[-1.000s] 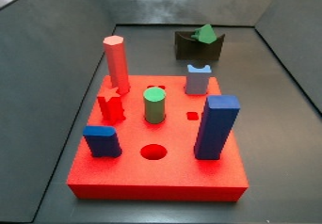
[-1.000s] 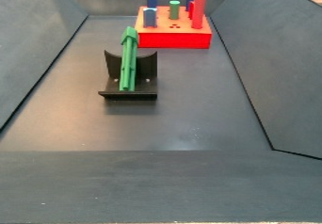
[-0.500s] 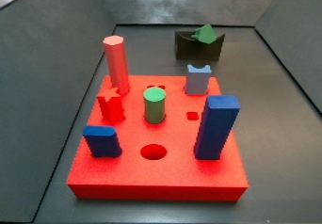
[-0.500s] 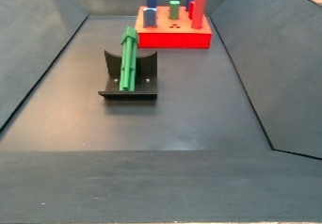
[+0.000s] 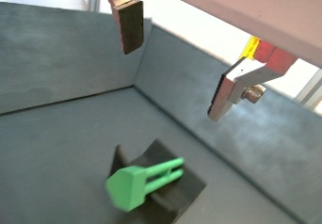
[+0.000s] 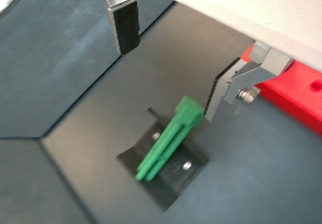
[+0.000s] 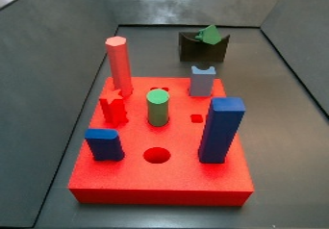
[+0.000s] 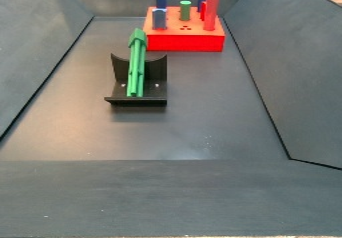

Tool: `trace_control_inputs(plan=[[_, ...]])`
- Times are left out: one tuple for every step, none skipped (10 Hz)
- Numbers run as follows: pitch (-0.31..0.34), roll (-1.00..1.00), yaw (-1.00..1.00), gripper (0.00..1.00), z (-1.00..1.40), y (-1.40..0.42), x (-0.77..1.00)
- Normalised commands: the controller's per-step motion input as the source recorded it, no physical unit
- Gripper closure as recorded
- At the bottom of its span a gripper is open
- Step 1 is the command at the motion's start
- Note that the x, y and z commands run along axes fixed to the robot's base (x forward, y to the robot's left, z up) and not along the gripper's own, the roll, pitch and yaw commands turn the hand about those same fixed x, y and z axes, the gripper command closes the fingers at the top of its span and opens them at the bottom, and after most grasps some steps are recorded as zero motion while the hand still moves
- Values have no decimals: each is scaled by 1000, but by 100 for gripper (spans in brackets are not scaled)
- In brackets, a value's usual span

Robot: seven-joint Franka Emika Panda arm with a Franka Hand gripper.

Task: Pick up the 3 prong object. Move up. Rotate the 3 prong object. Place the 3 prong object on the fixture. Regrasp the 3 prong object. Move to above the board. Insert the 3 prong object.
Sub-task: Regrasp the 3 prong object.

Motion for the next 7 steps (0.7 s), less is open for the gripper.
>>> trace_control_inputs(plan=[[138, 1000, 64, 0, -7, -40, 101], [153, 1000, 75, 0, -7, -41, 107], [176, 1000, 94, 0, -4, -45, 109], [208, 1000, 131, 0, -7, -48, 110], [232, 1000, 173, 0, -8, -51, 110], [233, 904, 210, 0, -11, -52, 112], [197, 661, 236, 0, -11, -57, 115]])
